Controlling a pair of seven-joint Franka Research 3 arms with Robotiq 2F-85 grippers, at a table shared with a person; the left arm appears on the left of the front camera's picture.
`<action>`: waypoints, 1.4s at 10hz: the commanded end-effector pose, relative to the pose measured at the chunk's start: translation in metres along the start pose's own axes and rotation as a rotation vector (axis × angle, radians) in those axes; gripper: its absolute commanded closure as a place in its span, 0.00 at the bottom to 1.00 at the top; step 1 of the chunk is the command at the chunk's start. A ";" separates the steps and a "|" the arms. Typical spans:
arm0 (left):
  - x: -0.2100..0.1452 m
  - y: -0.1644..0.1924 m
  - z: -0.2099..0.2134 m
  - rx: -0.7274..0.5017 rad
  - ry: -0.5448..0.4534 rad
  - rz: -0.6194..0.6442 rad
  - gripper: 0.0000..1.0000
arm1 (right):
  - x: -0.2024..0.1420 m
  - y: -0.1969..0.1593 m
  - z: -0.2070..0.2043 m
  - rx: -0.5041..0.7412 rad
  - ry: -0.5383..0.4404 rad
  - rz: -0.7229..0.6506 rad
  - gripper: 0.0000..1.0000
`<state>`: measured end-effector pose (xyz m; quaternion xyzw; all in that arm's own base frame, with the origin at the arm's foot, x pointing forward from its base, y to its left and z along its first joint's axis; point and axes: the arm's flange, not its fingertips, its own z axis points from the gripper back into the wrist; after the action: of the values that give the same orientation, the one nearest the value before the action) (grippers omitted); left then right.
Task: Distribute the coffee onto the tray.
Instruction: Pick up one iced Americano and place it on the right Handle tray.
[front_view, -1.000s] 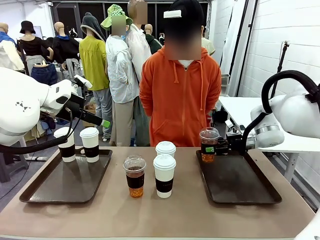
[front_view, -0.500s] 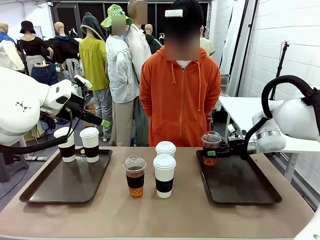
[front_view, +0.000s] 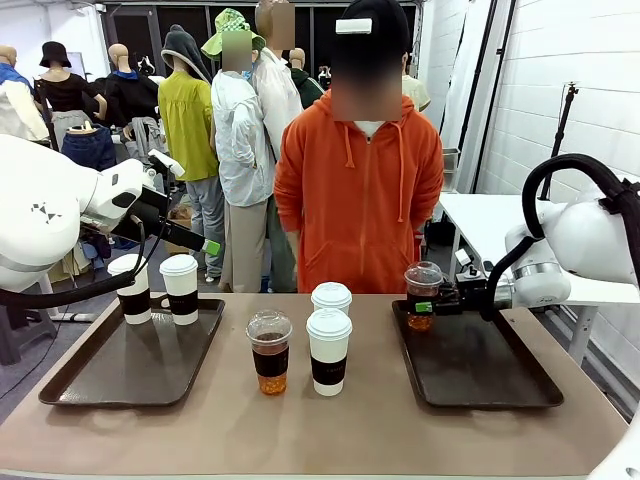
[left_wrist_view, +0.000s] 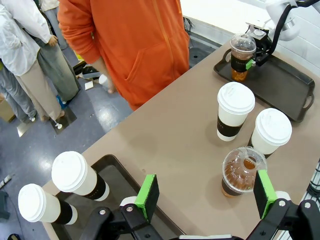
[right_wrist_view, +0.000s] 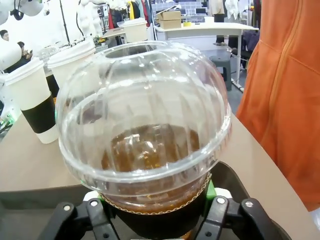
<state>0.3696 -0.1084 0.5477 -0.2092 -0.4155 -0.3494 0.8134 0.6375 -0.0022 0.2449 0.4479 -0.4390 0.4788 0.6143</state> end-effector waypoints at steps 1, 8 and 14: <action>-0.001 0.001 0.000 -0.002 0.002 0.004 0.00 | -0.003 -0.003 0.001 0.003 -0.009 -0.046 0.00; -0.001 0.001 0.000 -0.002 0.002 0.004 0.00 | -0.016 0.028 0.029 -0.037 -0.021 -0.110 0.00; -0.001 0.001 0.000 -0.002 0.002 0.004 0.00 | -0.011 0.051 0.057 -0.088 -0.036 -0.131 0.00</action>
<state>0.3695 -0.1084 0.5477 -0.2092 -0.4155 -0.3494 0.8134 0.5856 -0.0568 0.2524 0.4555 -0.4322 0.4220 0.6539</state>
